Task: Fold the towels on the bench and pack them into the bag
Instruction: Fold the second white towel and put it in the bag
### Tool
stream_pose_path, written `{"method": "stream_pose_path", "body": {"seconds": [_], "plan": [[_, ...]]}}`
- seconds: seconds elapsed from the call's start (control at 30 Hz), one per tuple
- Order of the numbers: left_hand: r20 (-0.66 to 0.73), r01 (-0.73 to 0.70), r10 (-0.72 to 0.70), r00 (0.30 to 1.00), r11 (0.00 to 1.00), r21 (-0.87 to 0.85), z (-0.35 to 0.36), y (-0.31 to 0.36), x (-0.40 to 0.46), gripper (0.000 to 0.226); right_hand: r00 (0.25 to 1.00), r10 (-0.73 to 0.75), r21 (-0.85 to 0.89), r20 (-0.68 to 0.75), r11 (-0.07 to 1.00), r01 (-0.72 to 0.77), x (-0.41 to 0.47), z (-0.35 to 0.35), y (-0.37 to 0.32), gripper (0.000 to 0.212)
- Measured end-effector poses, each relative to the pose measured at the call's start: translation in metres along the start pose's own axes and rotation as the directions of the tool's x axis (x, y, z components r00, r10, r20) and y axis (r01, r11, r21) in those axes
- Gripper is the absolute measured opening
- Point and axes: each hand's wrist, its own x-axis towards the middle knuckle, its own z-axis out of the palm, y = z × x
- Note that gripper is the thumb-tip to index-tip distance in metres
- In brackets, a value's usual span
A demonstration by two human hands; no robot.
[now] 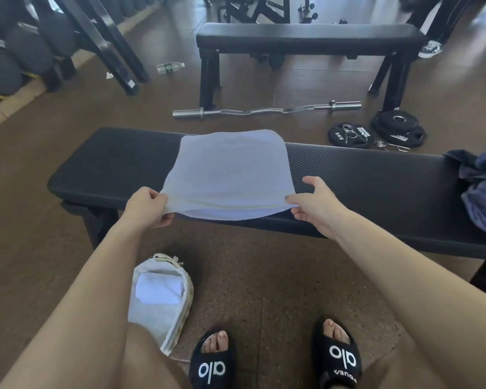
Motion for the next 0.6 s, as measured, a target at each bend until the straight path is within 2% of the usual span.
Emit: {"method": "stream_pose_path", "body": {"seconds": [0.17,0.3,0.47,0.6], "plan": [[-0.032,0.023,-0.022,0.999,0.998,0.052,-0.005,-0.01,0.002,0.018,0.995,-0.038,-0.209,0.097,0.976,0.058,-0.008,-0.001,0.001,0.069],[-0.039,0.018,-0.015,0.999,0.997,0.081,-0.004,-0.012,0.001,0.016,0.993,-0.059,-0.28,0.105,0.956,0.087,-0.011,0.0,0.002,0.044],[-0.028,0.03,-0.029,0.999,0.999,0.031,-0.003,-0.01,-0.001,0.017,0.996,-0.067,-0.282,0.064,0.956,0.083,-0.011,0.003,0.004,0.013],[0.013,-0.087,0.086,0.996,0.994,0.063,-0.007,-0.004,-0.003,0.016,0.994,-0.106,-0.107,0.021,0.988,0.108,-0.01,0.001,0.002,0.012]]}}
